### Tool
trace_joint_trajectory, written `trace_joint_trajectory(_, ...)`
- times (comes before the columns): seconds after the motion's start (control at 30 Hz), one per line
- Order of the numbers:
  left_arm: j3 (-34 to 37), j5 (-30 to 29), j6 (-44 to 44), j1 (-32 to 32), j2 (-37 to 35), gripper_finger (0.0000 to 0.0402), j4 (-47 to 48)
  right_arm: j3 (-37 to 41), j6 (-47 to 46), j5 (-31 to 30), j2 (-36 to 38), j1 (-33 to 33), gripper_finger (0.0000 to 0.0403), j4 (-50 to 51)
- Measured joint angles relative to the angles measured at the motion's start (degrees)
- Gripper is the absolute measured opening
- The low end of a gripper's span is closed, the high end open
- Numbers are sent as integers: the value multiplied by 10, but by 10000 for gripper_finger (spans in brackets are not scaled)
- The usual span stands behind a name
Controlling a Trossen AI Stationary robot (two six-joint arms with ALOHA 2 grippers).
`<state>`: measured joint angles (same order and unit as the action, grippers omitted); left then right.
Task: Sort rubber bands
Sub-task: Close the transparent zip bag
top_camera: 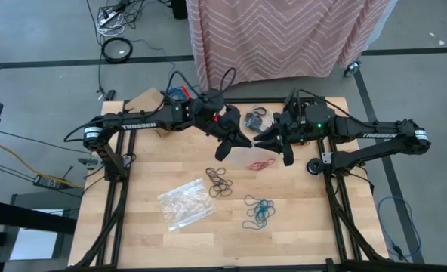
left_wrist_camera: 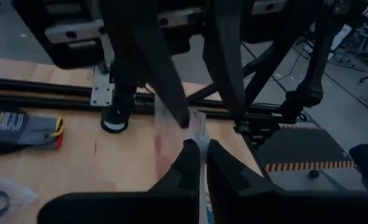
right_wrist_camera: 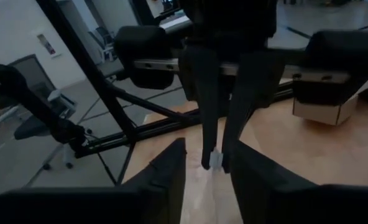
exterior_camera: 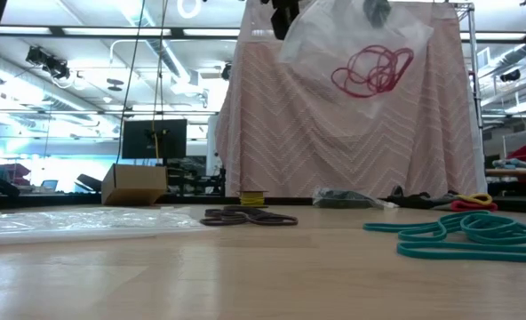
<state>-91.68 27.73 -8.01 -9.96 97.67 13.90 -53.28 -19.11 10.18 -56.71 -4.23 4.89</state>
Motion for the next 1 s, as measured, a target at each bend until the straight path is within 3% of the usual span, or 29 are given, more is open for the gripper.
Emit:
trace_joint_trajectory(0.2,0,4,-1,0,0,15,-16,0,-9,-18,0,0,108,30)
trace_joint_trajectory(0.43,0,5,-10,0,0,15,-16,0,-1,-24,0,1,10,34)
trace_joint_trajectory(1.0,0,-13,-13,0,0,44,-17,0,-13,-23,0,0,0,27)
